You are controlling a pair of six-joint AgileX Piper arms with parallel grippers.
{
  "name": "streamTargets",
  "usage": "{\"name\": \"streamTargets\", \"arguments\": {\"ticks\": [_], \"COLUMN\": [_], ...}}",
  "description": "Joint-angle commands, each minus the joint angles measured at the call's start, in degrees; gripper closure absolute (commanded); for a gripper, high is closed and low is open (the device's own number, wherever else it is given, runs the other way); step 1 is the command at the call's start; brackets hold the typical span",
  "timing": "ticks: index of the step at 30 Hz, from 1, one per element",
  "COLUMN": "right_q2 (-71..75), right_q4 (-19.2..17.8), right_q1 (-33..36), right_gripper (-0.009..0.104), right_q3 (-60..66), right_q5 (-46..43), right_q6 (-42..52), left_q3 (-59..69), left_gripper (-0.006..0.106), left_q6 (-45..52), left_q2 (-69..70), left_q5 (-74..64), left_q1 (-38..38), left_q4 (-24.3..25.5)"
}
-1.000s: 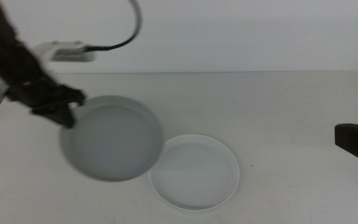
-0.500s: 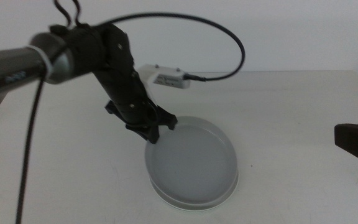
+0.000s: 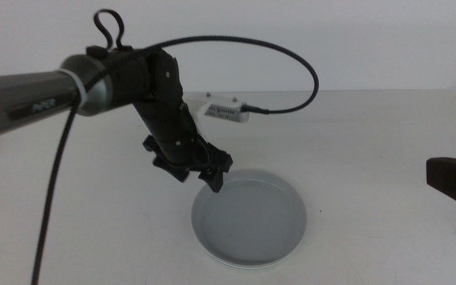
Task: Stack the three bowls on top of each other.
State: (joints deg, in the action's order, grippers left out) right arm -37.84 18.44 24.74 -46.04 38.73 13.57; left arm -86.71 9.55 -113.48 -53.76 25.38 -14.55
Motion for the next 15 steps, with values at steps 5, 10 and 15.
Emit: {"name": "streamTargets", "arguments": {"ticks": [5,10,15], "right_q2": [0.02,0.02,0.02], "right_q4": [0.25,0.25,0.25], "right_q1": [-0.38,-0.38,-0.38], "right_gripper": [0.044,0.044,0.044], "right_q3": [-1.35,-1.35,-1.35], "right_q5": [-3.66,-3.66,-3.66], "right_q6": [0.25,0.25,0.25], "left_q3": [-5.21,-10.3,-11.92], "left_gripper": [-0.005,-0.005,-0.005], "left_q6": [-1.65,-3.64,-3.64], "left_q2": [10.6,17.21,21.81], "left_q5": [-3.14,-6.22,-3.65], "left_q1": [0.29,0.29,0.29], "left_q4": [5.1,9.15,9.9]}}
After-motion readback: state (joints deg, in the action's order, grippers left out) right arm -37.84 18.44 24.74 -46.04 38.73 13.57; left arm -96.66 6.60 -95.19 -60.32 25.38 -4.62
